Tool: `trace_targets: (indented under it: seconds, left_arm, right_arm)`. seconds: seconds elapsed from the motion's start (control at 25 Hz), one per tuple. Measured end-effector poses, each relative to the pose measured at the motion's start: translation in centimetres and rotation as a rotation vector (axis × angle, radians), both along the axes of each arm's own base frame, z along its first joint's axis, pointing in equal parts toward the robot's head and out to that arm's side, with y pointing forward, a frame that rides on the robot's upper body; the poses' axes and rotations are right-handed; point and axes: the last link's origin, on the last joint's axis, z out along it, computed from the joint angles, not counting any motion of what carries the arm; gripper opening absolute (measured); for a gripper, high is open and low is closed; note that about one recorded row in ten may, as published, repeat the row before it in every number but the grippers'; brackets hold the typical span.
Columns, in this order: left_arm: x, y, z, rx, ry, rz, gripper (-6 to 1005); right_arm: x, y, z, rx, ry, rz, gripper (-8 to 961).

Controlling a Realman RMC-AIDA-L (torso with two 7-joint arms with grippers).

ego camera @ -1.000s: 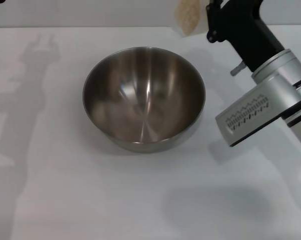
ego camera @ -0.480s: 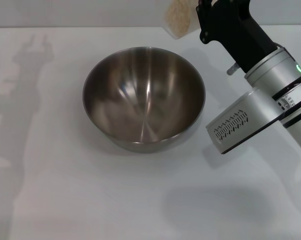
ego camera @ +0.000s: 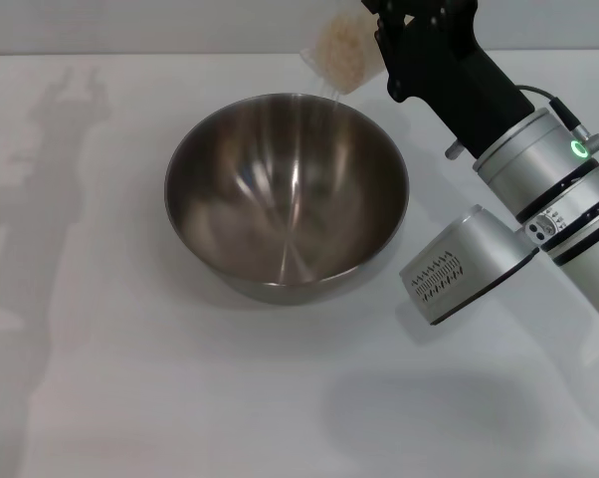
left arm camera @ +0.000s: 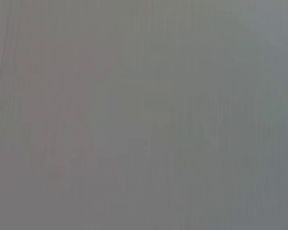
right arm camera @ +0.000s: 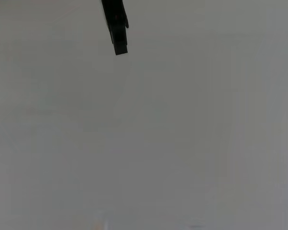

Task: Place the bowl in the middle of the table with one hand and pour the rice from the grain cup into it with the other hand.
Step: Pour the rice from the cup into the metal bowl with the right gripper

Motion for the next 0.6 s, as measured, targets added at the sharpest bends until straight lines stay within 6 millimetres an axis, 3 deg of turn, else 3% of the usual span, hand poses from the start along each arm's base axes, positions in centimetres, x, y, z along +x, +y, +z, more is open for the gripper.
trace_targets:
  seconds: [0.6]
  left_arm:
    - [0.01,-0.01,0.02,0.001,0.0,-0.001,292]
  right_arm:
    - [-0.48,-0.73,-0.53,0.073,-0.138,0.069,4]
